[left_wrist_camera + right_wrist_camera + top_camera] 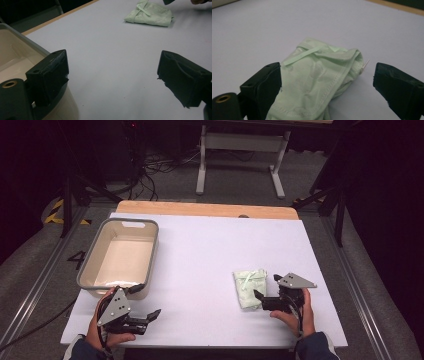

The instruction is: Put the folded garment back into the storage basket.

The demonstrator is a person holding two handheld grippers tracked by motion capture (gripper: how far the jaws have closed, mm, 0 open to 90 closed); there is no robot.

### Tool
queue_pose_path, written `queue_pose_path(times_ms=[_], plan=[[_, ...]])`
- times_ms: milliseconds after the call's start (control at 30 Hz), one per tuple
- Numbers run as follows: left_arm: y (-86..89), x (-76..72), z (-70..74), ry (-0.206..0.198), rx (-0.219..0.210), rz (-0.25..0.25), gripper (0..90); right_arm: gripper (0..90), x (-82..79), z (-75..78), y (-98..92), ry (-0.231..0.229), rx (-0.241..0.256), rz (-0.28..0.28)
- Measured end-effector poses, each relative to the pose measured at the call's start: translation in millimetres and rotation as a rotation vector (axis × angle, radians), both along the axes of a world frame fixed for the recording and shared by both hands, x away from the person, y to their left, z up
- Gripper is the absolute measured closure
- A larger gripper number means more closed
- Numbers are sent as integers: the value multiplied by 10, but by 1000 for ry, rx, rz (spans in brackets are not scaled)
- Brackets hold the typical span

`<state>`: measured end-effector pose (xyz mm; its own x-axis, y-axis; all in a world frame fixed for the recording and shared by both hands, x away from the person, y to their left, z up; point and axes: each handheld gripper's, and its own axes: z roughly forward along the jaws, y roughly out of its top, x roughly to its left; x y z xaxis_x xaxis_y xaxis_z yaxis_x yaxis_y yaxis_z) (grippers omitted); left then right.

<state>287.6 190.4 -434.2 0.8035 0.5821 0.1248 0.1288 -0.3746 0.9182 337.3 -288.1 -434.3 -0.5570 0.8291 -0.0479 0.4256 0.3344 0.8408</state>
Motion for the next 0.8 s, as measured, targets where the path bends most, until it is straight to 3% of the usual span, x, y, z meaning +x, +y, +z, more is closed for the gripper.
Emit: queue_pose_path(times_ms=[167, 533, 633, 800], plan=[[-7, 1, -3, -1, 2, -2, 107, 89, 183, -134, 15, 97, -8, -23], [-10, -5, -7, -3, 4, -2, 107, 66, 352, -245, 32, 222, -6, -44], [-17, -3, -9, -1, 7, -6, 107, 52, 361, -249, 65, 228, -36, -38], [-28, -2, -11, -1, 11, -9, 108, 92, 364, -242, 71, 234, -35, -27]])
